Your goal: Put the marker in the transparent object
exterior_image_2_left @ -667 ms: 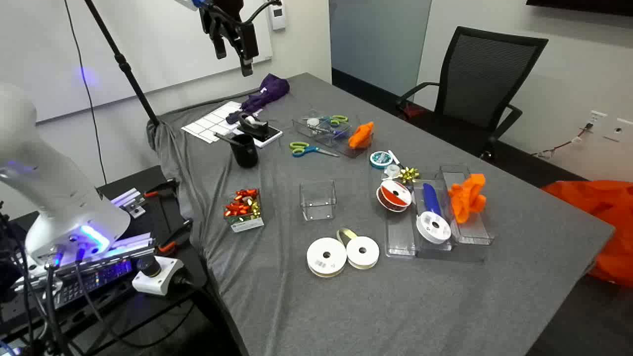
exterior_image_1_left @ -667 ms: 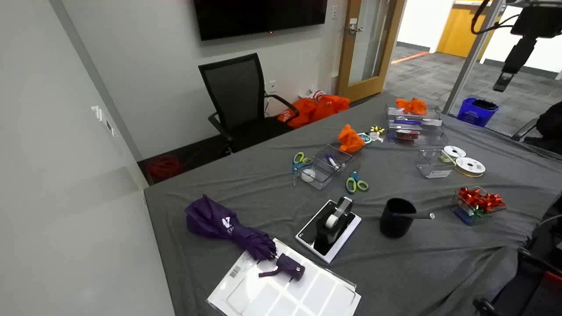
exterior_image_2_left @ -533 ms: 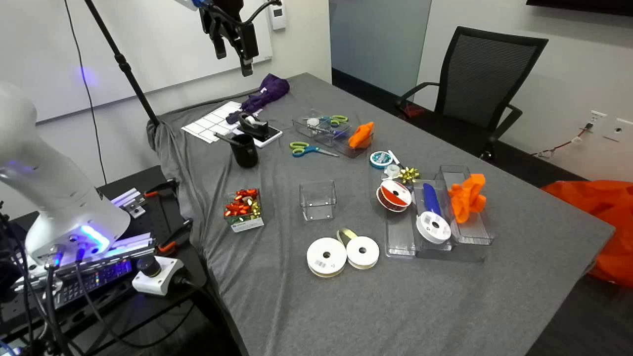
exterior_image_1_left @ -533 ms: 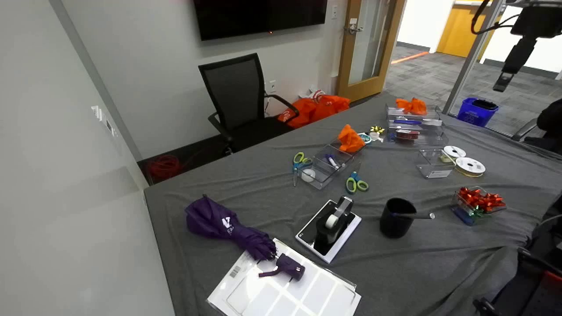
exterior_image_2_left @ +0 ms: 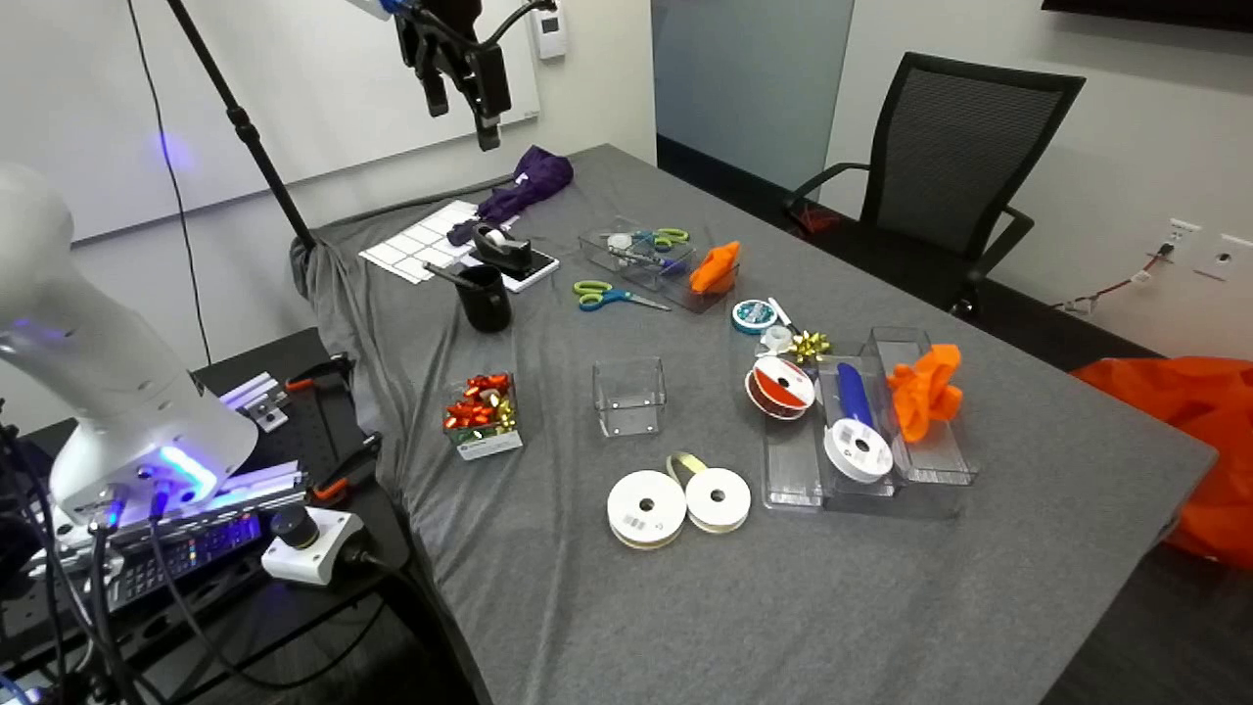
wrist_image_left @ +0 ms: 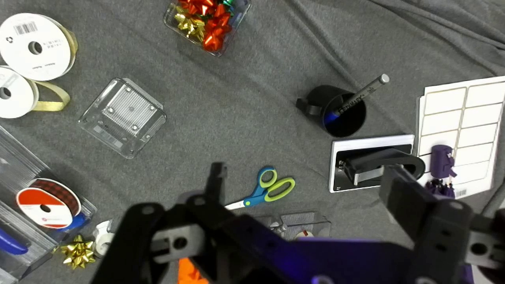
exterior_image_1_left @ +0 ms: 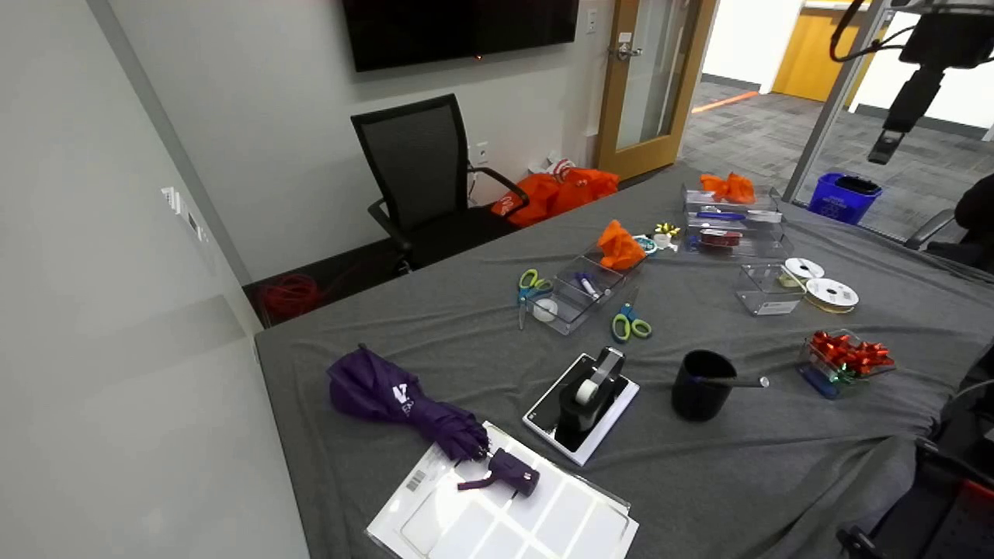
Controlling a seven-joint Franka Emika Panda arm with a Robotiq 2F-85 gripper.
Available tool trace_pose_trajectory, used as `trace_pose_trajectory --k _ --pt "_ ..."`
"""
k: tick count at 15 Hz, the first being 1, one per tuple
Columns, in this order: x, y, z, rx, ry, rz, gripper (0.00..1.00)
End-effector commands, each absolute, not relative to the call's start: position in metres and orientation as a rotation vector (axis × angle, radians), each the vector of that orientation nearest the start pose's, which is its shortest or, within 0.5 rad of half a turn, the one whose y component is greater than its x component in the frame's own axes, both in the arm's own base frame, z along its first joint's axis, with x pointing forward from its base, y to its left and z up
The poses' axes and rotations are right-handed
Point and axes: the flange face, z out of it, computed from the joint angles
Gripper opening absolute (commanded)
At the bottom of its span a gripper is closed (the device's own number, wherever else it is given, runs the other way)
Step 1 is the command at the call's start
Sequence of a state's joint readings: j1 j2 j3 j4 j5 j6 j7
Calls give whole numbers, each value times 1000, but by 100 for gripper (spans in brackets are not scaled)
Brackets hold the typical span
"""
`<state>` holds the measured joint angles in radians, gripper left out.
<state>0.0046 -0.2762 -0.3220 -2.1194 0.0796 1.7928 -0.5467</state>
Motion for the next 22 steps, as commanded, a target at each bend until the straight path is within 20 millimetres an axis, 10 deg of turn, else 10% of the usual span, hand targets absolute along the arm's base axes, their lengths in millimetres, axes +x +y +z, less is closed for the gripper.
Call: trace_pose_trajectory --k 1,13,22 --pt "458 -118 496 -2995 -269 37 100" --pt "497 -16 381 -3053 -44 339 100" --pt "480 37 313 -3068 -65 394 100"
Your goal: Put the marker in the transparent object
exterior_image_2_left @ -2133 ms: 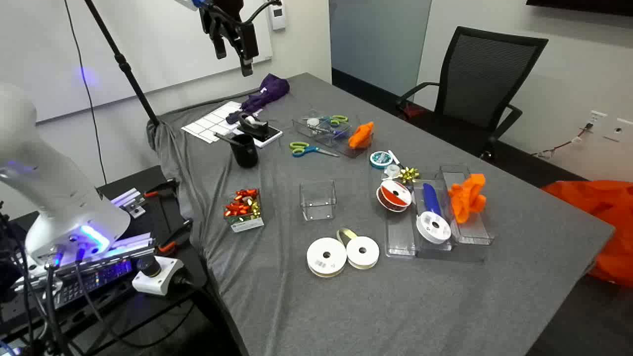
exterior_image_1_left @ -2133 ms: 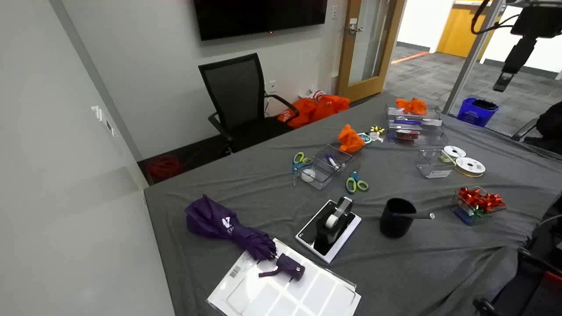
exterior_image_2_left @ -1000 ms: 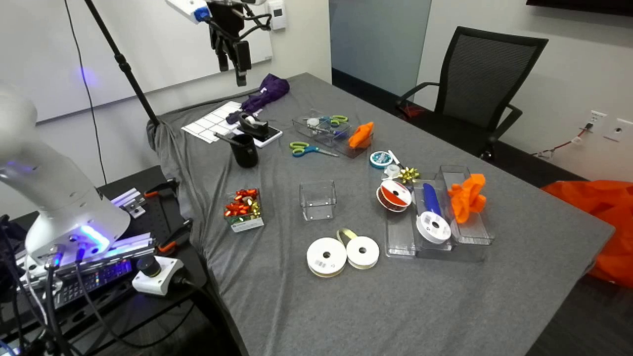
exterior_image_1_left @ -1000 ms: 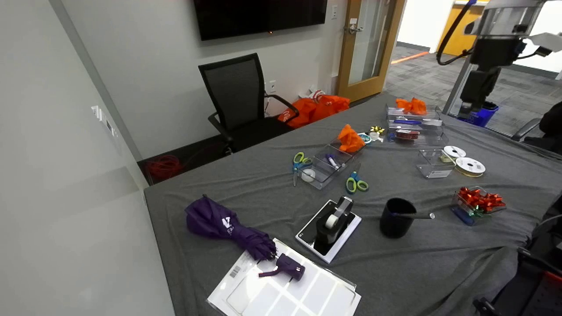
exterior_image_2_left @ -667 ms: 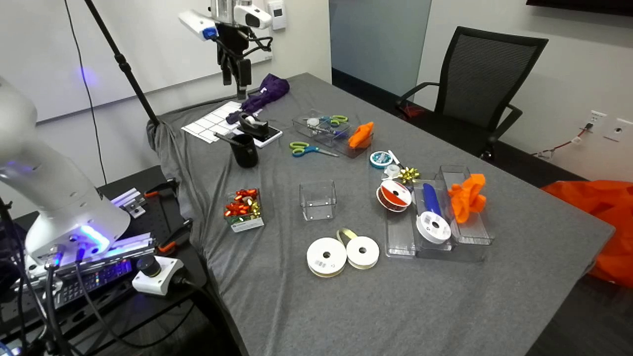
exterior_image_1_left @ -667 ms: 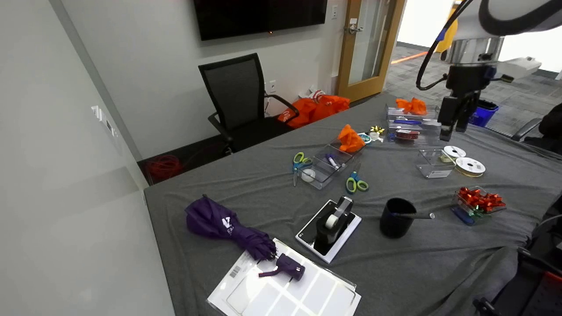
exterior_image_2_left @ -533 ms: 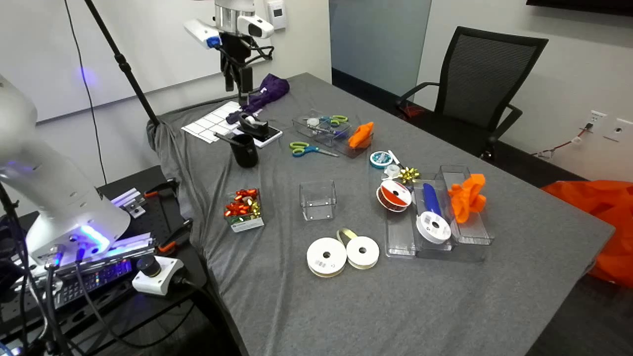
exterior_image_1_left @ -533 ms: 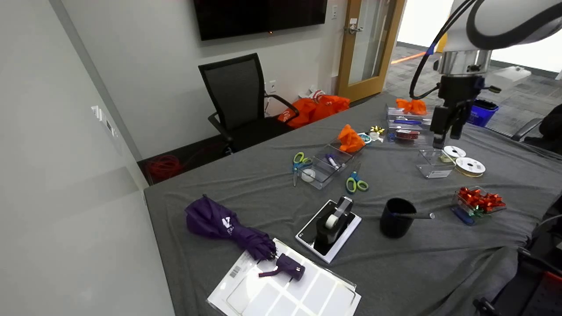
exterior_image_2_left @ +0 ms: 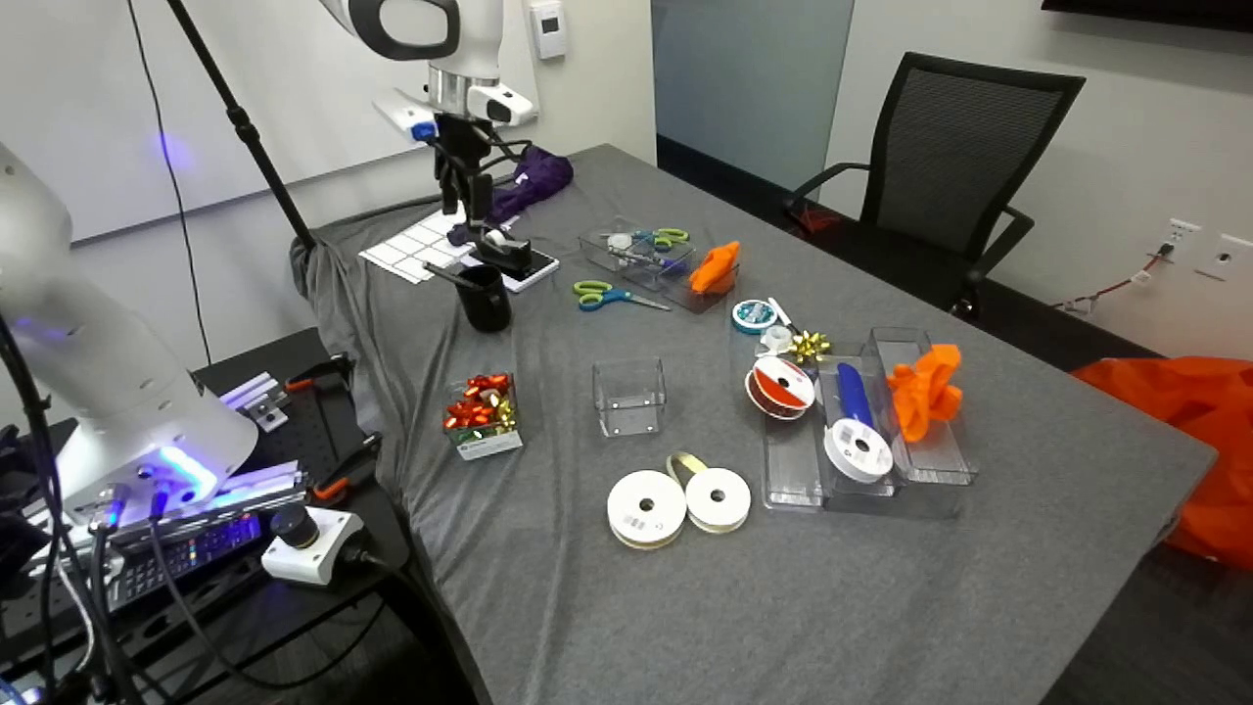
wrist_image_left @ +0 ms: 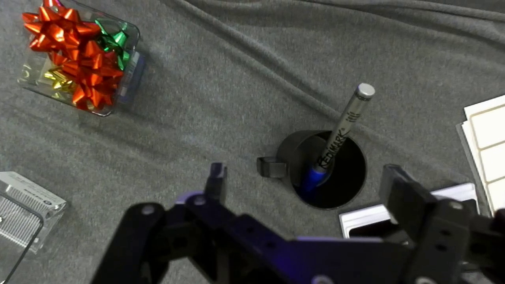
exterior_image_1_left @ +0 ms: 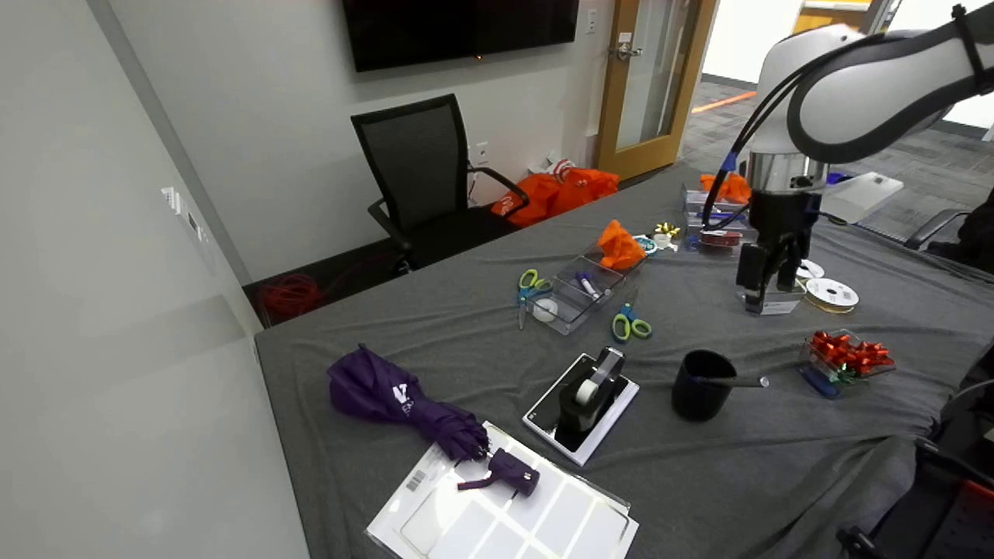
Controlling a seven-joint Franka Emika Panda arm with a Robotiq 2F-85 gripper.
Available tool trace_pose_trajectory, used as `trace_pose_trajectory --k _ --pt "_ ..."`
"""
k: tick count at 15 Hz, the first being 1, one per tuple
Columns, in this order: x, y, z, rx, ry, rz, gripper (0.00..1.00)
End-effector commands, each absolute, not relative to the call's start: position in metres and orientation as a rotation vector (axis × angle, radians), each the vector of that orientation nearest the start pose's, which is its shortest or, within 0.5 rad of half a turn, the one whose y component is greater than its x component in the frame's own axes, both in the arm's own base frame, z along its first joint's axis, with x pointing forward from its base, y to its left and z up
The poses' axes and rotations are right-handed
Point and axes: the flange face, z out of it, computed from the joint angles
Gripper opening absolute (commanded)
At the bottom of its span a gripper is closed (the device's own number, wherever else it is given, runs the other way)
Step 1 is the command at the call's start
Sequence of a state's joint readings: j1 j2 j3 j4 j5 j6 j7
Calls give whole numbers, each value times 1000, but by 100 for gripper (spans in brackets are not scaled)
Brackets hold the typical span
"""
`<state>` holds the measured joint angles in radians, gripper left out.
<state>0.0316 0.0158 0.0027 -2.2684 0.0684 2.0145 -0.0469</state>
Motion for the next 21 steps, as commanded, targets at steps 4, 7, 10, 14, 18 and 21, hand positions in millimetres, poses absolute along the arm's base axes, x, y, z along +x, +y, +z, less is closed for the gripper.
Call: trace_pose_trajectory --k 4,7,10,14,18,21 --pt "477 55 296 -3092 -85 368 100" --pt "478 54 300 -3085 -82 400 100" --pt "478 54 300 -3090 -81 399 100" --pt "480 62 281 -3096 -113 434 100" --pt "477 69 261 -3091 -121 485 100" --pt "475 72 250 -3078 -124 492 100"
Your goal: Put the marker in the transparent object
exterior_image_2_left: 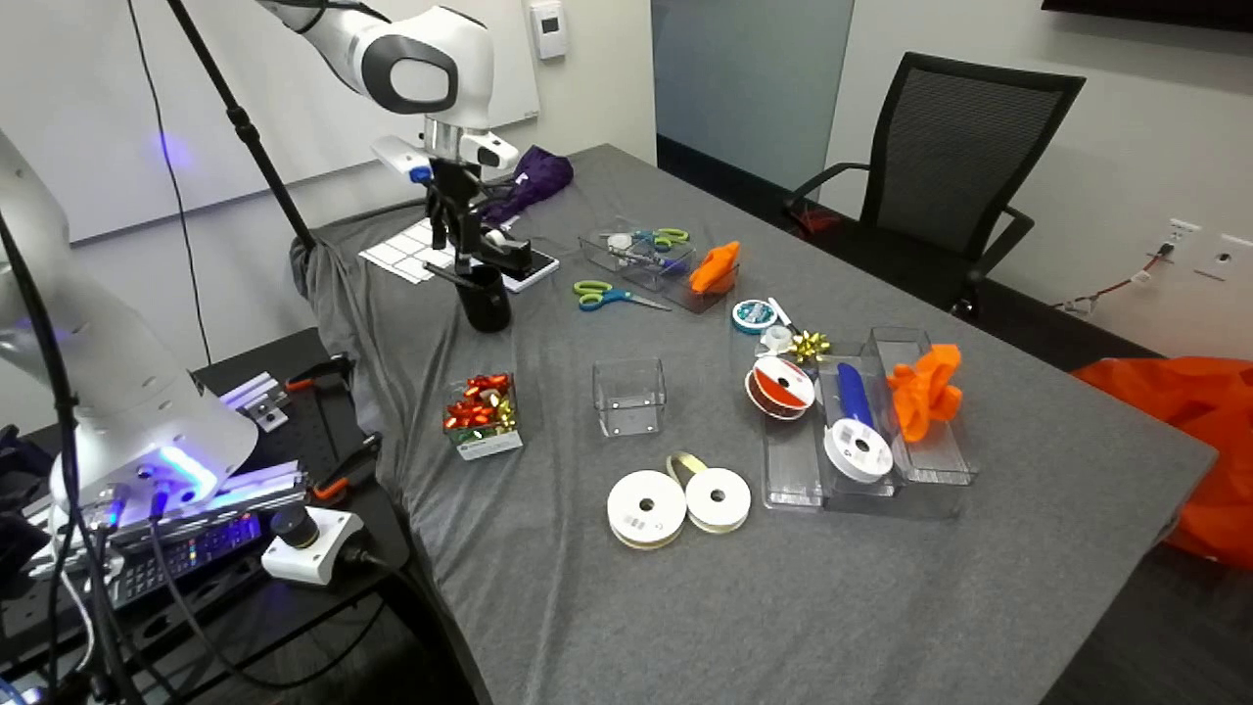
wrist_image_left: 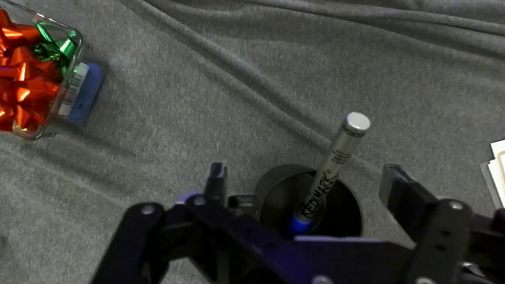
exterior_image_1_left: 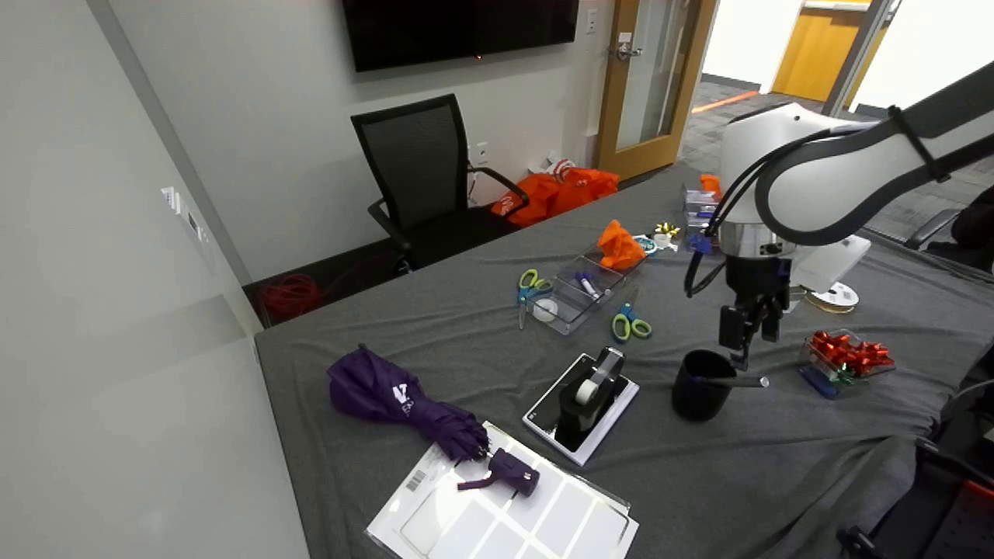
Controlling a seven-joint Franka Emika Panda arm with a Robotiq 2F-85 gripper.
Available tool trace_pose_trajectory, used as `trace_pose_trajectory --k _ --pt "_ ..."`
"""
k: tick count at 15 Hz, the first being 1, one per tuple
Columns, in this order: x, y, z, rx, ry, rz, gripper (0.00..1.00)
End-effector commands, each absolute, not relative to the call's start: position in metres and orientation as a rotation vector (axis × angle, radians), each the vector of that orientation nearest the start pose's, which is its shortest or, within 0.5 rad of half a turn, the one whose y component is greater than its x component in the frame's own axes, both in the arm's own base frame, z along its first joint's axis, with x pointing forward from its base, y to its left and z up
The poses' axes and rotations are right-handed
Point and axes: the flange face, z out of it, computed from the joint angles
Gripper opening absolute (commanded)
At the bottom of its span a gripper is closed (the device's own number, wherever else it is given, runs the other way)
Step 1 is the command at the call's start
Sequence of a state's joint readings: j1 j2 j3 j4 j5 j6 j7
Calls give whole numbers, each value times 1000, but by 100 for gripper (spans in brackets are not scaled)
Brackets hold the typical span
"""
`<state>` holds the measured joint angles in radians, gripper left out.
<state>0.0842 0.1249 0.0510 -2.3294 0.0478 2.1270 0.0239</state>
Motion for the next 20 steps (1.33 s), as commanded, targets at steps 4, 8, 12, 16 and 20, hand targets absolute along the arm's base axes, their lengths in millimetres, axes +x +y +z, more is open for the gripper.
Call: trace_pose_trajectory --k 4,8,12,16,20 --pt "474 77 235 -3078 -109 482 100" --pt "474 83 222 -3079 -104 423 100" --pt "471 89 212 -3079 -104 415 100" --pt "469 91 210 -3084 -84 461 100" --pt "470 92 210 -3090 -50 465 60"
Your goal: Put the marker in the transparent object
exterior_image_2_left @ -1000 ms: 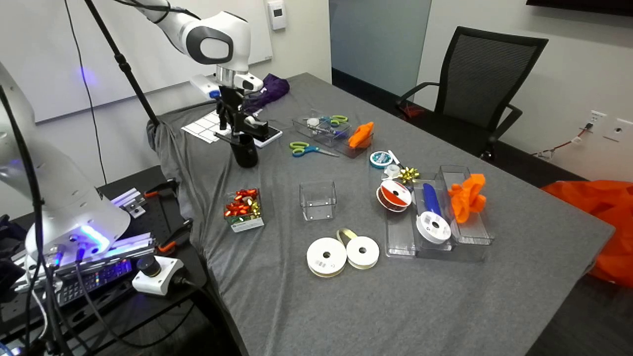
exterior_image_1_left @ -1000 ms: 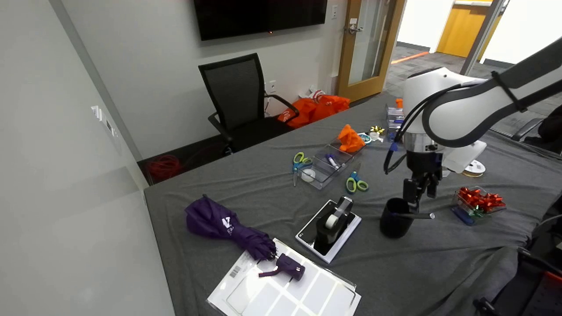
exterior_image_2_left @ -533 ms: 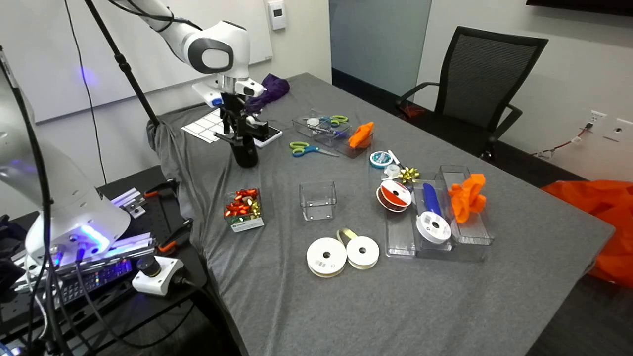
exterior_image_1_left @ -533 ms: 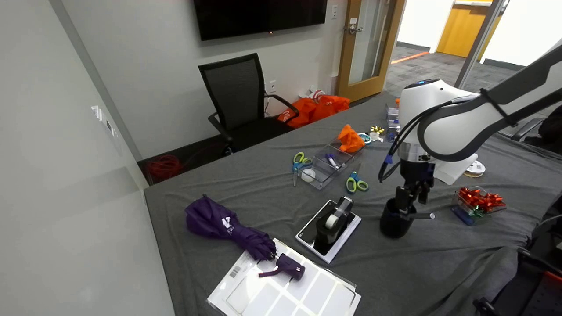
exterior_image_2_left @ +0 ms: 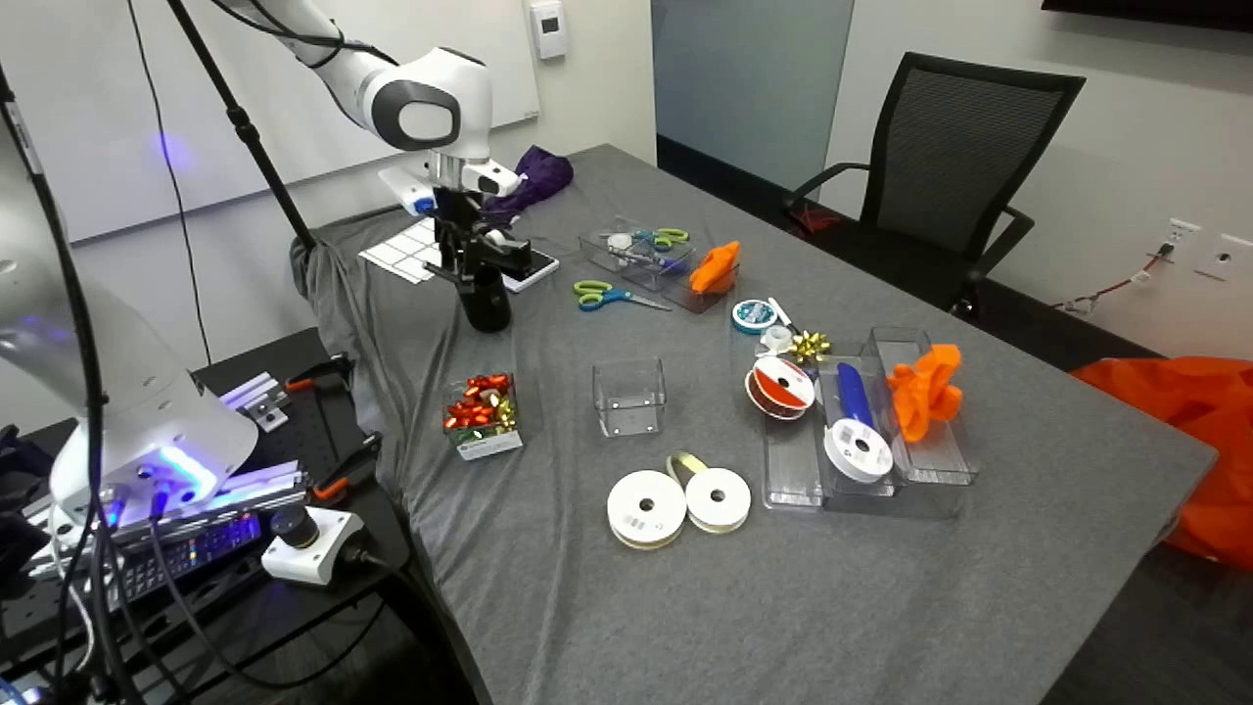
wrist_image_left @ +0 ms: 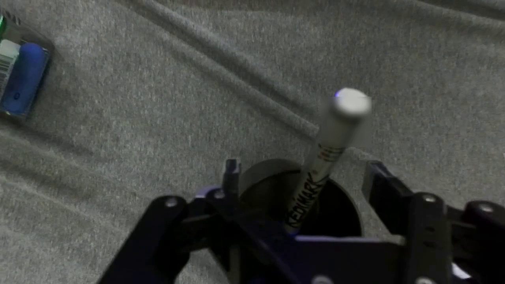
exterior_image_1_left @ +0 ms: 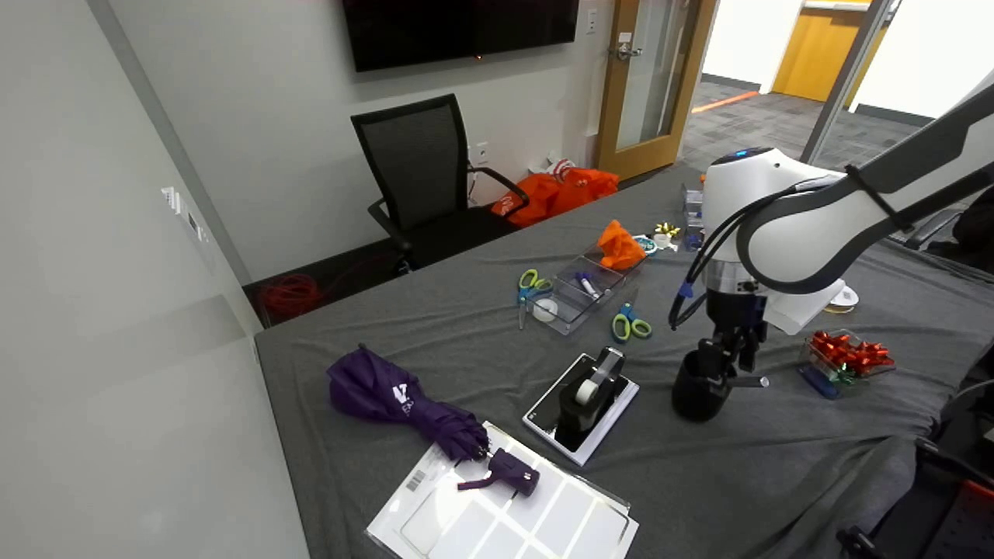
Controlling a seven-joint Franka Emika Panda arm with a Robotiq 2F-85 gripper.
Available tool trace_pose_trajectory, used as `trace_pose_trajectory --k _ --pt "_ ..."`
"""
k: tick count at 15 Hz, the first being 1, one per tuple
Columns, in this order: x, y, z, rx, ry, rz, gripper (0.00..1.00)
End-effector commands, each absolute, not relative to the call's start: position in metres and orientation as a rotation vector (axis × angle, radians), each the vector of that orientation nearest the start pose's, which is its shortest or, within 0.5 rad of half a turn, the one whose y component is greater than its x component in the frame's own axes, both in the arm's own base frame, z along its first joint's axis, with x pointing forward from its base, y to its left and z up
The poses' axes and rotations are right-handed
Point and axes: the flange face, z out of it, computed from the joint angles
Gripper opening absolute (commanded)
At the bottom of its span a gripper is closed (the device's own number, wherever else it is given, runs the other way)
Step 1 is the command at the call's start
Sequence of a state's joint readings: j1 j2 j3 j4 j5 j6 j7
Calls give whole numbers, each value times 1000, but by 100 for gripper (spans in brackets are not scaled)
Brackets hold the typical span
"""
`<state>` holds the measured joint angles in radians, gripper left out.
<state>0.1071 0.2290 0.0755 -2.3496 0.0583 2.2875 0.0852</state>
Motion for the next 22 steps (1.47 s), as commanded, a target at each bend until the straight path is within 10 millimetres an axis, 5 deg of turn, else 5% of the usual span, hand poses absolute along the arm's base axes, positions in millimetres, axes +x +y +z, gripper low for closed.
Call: trace_pose_trajectory --k 1,9,14,22 --pt "470 92 210 -3091 -43 466 53" --pt "469 91 213 -3094 -20 470 1" --pt "467 88 221 -3097 -32 490 4" --pt "459 79 276 -3101 -33 545 4"
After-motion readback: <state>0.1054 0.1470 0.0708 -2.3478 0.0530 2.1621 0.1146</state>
